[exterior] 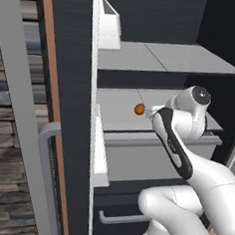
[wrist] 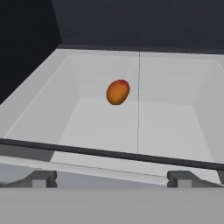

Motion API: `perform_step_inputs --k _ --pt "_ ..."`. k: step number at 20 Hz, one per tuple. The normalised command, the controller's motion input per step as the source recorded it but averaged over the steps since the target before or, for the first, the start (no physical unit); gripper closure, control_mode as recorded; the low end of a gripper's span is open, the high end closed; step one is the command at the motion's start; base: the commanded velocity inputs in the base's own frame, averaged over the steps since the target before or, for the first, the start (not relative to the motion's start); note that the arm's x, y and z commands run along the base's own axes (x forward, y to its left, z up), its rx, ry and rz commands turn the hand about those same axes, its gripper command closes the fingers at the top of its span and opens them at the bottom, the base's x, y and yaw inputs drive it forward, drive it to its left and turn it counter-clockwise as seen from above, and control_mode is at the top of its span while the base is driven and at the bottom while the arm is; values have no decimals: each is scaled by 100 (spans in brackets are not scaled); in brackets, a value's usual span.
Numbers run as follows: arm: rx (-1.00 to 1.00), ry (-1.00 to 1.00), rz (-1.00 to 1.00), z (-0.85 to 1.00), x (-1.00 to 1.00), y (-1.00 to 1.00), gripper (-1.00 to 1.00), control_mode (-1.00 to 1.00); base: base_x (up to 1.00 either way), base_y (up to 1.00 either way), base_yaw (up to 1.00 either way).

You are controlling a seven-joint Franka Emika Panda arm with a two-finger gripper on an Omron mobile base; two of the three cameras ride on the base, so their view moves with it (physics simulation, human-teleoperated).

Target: Retrieve the orange and mango from the fridge and place them into the bowl on the dining table.

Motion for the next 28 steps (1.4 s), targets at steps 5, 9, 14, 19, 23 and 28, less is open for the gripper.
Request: perform_step_inputs --k 5,9,14,19,23,28 --pt "0 0 0 -16 31 6 -100 -100 0 0 0" --pt "0 0 0 -14 32 5 -100 -100 0 0 0" --pt "0 0 0 -14 32 3 -100 -100 0 0 0" --pt "0 0 0 -9 35 1 -100 -100 0 0 0" --pt "0 1 0 -6 36 0 -100 -100 0 0 0" --pt "0 4 0 -9 34 0 -100 -100 0 0 0"
